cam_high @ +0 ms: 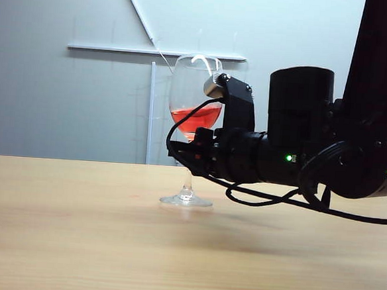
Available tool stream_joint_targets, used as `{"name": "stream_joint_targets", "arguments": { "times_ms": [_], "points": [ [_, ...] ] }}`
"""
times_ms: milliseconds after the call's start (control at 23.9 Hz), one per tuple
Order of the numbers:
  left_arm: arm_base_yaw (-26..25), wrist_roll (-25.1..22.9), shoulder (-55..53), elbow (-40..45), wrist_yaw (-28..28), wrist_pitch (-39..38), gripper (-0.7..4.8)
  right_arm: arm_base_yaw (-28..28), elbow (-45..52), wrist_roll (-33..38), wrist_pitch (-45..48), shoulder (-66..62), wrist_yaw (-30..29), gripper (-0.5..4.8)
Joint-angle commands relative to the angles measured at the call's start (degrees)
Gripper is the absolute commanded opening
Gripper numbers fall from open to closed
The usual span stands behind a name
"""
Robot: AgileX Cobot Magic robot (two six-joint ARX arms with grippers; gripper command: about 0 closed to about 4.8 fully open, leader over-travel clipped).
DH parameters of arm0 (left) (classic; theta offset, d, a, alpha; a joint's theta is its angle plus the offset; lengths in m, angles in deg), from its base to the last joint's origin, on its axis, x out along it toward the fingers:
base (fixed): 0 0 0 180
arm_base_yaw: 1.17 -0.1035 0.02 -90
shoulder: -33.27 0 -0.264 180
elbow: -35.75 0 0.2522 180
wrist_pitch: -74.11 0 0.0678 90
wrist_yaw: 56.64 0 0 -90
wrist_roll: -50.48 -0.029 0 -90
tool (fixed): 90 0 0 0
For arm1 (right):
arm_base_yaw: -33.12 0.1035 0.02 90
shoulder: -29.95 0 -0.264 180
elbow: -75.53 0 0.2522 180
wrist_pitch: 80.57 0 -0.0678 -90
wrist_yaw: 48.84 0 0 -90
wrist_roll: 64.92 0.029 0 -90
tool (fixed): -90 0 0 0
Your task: Gently pick up the goblet, rotate it counterclockwise for two full turns (viewing from above), and then place it back on the table.
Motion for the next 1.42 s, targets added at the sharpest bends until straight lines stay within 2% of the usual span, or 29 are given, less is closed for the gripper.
{"name": "stream_joint_targets", "arguments": {
  "times_ms": [42,167,251,418,710,836,919,961,1003,1045,1086,1128,1170,1253,1379,1421],
  "points": [
    [-0.04,-0.02,-0.07,-0.2,0.15,0.72,-0.05,0.13,-0.5,-3.41,1.64,0.35,0.09,-0.02],
    [-0.04,-0.02,-0.07,-0.2,0.15,0.72,-0.05,0.13,-0.46,-3.41,1.49,0.35,0.07,0.01],
    [-0.04,-0.02,-0.07,-0.2,0.15,0.72,-0.05,0.13,-0.44,-3.39,1.18,0.35,0.02,0.71],
    [-0.04,-0.02,-0.07,-0.2,0.15,0.72,-0.05,0.13,0.46,-3.41,1.27,0.37,0.07,0.95],
    [-0.15,-0.02,-0.07,-0.2,0.15,0.72,-0.05,0.13,5.51,-3.41,2.16,1.22,0.2,2.38],
    [-2.36,-0.02,-0.07,-0.2,0.37,0.72,-0.05,0.13,10.86,-3.39,2.12,5.29,1.25,2.48],
    [-6.43,-0.02,-0.07,-0.2,0.35,0.7,-0.05,0.13,15.12,-3.39,2.08,10.1,3.39,2.48],
    [-10.69,-0.02,-0.07,-0.2,0.33,0.72,-0.05,0.13,19.28,-3.39,1.49,15.69,4.94,2.47],
    [-11.91,-0.02,-0.07,-0.2,0.33,0.7,-0.05,0.13,20.9,-3.39,1.09,18.1,5.64,2.47],
    [-15.82,-0.02,-0.07,-0.2,0.31,0.7,-0.05,0.13,24.48,-3.37,-0.09,23.91,6.49,2.03],
    [-17.33,-0.02,-0.07,-0.2,0.31,0.72,-0.05,0.15,26.38,-3.37,-0.92,27.21,6.47,1.38],
    [-20.5,-0.02,-0.07,-0.2,0.31,0.7,-0.05,0.44,29.2,-3.37,-2.69,32.92,6.38,0.3],
    [-22.73,-0.02,-0.07,-0.2,0.31,0.72,-0.05,0.46,31.45,-3.34,-4.44,38.25,6.43,-0.08],
    [-25.27,-0.02,-0.07,-0.2,0.13,0.72,-0.05,0.66,33.92,-3.32,-9.27,46.42,6.56,-0.09],
    [-27.19,-0.02,-0.07,-0.2,0.24,0.7,-0.05,2.43,34.51,-3.3,-30.56,64.76,12.83,-0.09],
    [-27.26,-0.02,-0.07,-0.2,0.11,0.72,-0.05,2.69,34.53,-3.3,-34.07,68.39,14.03,-0.09]
  ]
}}
